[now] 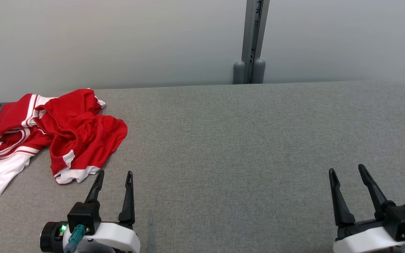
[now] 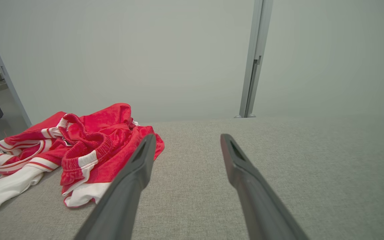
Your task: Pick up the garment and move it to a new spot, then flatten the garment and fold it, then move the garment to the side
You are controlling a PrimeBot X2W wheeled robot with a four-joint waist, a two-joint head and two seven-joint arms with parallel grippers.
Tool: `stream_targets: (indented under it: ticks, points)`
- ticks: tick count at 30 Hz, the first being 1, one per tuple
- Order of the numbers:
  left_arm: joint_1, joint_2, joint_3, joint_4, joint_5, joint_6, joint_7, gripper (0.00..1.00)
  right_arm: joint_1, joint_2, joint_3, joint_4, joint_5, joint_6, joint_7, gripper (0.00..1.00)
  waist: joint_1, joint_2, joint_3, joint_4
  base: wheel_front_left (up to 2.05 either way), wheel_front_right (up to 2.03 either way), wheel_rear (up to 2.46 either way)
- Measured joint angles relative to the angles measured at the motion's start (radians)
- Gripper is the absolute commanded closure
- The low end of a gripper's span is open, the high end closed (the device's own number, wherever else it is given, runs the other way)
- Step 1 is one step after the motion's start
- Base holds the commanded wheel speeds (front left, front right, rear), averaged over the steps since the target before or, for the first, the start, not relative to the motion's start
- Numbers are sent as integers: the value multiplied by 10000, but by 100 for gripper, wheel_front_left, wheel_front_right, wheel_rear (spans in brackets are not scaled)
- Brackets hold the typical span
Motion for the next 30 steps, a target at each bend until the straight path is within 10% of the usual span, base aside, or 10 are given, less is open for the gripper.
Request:
stream_targets:
  ticks: [30]
  points:
    - [-6, 2, -33, 196, -25, 4, -79, 0, -1, -6, -113, 67, -75, 2, -56, 0, 0, 0, 17, 28, 0, 0, 0]
